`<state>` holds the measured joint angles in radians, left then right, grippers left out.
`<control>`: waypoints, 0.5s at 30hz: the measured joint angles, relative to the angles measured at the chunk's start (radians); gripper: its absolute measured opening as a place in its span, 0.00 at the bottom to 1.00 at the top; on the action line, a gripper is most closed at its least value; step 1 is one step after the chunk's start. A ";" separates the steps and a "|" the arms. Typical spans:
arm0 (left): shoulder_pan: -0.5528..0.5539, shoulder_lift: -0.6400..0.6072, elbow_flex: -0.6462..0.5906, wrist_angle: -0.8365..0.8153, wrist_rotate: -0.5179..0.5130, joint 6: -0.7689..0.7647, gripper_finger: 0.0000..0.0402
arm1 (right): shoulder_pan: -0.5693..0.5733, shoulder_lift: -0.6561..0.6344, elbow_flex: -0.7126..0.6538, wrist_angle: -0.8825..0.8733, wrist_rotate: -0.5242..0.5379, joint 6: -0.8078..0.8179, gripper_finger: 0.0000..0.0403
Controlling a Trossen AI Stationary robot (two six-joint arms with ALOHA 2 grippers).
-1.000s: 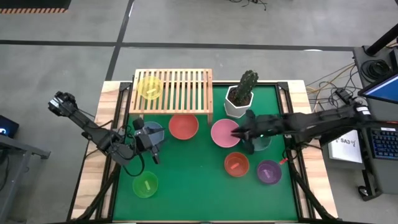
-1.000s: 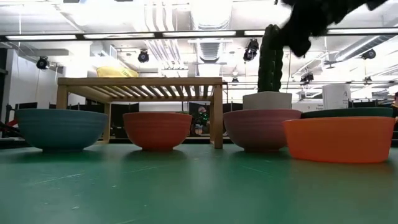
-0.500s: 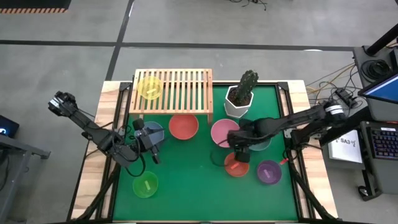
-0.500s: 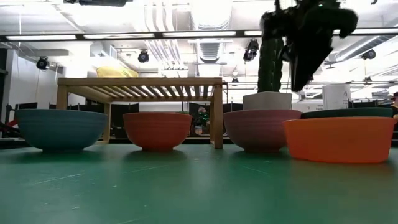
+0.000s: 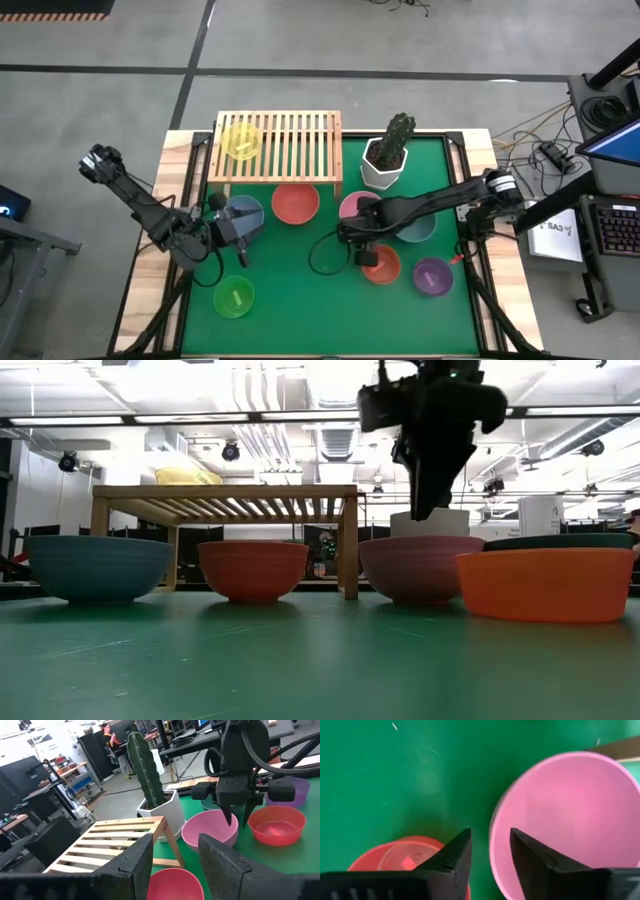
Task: Place and stack bowls onto a shelf
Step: Put the pink bowl on the shelf
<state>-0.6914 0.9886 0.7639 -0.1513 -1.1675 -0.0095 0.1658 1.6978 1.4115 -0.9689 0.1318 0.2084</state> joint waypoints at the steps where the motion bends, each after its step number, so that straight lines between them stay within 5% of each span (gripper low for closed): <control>1: 0.000 0.000 0.000 -0.002 0.001 0.000 0.35 | 0.000 0.009 0.007 0.000 0.000 -0.001 0.34; 8: 0.000 -0.001 0.000 -0.012 0.000 0.001 0.35 | -0.001 0.069 0.007 0.007 0.024 -0.015 0.35; 15: 0.000 -0.001 0.000 -0.015 0.000 0.001 0.35 | -0.001 0.119 0.007 0.006 0.027 -0.009 0.18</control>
<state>-0.6914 0.9878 0.7639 -0.1662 -1.1671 -0.0086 0.1650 1.8165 1.4181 -0.9624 0.1589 0.1989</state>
